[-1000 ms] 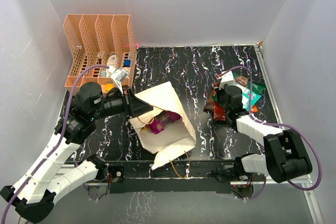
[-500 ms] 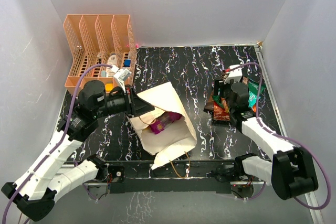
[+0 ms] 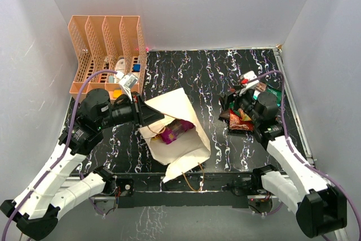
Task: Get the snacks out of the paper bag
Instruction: Place the snack at the center of the board, then take out the snack from the paper bag.
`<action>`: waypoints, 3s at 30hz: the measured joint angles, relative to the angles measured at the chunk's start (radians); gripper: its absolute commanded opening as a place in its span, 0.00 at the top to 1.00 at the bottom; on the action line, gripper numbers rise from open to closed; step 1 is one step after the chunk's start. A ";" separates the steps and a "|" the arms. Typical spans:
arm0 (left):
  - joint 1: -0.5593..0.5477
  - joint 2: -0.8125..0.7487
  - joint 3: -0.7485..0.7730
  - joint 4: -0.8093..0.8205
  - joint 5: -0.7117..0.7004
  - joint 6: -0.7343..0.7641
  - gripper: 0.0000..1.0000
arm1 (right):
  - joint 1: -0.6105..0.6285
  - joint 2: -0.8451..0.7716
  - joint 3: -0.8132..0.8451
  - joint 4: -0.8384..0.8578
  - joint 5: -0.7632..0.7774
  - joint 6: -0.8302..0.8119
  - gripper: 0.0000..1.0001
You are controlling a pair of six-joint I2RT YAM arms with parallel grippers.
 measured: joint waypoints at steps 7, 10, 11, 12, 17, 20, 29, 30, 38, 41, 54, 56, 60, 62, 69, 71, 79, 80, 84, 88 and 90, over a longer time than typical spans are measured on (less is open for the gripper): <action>0.000 -0.006 0.000 -0.008 -0.021 0.000 1.00 | 0.011 -0.152 0.050 0.005 -0.426 -0.064 0.15; 0.000 -0.005 -0.004 -0.007 -0.022 0.000 1.00 | 0.042 -0.208 0.059 0.022 -0.595 -0.094 0.14; 0.000 -0.006 -0.007 -0.006 -0.022 0.000 1.00 | 0.059 -0.220 0.059 0.025 -0.641 -0.101 0.14; 0.000 -0.006 -0.011 -0.006 -0.022 0.000 1.00 | 0.076 -0.227 0.059 0.026 -0.673 -0.105 0.14; 0.000 0.001 -0.021 -0.004 -0.022 -0.001 1.00 | 0.319 -0.199 0.085 -0.001 -0.718 -0.156 0.15; 0.000 0.010 -0.021 -0.001 -0.021 -0.004 1.00 | 0.599 -0.113 0.123 -0.053 -0.610 -0.228 0.15; 0.000 0.018 -0.021 -0.006 -0.022 -0.007 1.00 | 1.117 0.173 0.188 -0.189 -0.121 -0.537 0.14; 0.000 0.018 -0.021 -0.012 -0.022 -0.006 1.00 | 1.128 0.195 0.188 -0.210 -0.061 -0.567 0.14; 0.000 0.007 -0.021 -0.033 -0.022 0.003 1.00 | 1.137 0.246 0.187 -0.323 0.298 -0.757 0.12; 0.000 0.005 -0.021 -0.032 -0.021 0.003 1.00 | 1.137 0.249 0.179 -0.328 0.386 -0.808 0.12; 0.000 -0.001 -0.021 -0.037 -0.021 0.003 1.00 | 0.995 0.462 0.121 -0.113 0.465 -0.906 0.14; 0.000 -0.008 -0.021 -0.037 -0.021 0.003 1.00 | 0.962 0.492 0.120 -0.069 0.454 -0.909 0.15; 0.000 -0.021 -0.021 -0.035 -0.021 0.000 1.00 | 0.915 0.550 0.120 0.005 0.425 -0.913 0.15; 0.000 -0.023 -0.021 -0.035 -0.021 0.000 1.00 | 0.893 0.583 0.120 0.044 0.406 -0.913 0.15; 0.000 -0.020 -0.021 -0.034 -0.016 -0.003 1.00 | 0.860 0.715 0.126 0.123 0.374 -0.913 0.17; 0.000 -0.020 -0.021 -0.034 -0.015 -0.005 1.00 | 0.853 0.749 0.138 0.142 0.368 -0.913 0.23; 0.000 -0.020 -0.021 -0.035 -0.014 -0.008 1.00 | 0.842 0.786 0.156 0.187 0.367 -0.913 0.65; 0.000 -0.020 -0.021 -0.035 -0.014 -0.008 1.00 | 0.842 0.785 0.158 0.190 0.367 -0.912 0.71; 0.000 -0.019 -0.026 -0.035 -0.015 -0.008 1.00 | 0.842 0.771 0.163 0.197 0.368 -0.910 0.92; 0.000 -0.014 -0.028 -0.035 -0.025 -0.009 1.00 | 0.841 0.731 0.163 0.190 0.366 -0.896 0.93; 0.000 -0.012 -0.028 -0.036 -0.042 -0.012 1.00 | 0.837 0.710 0.161 0.177 0.353 -0.883 0.93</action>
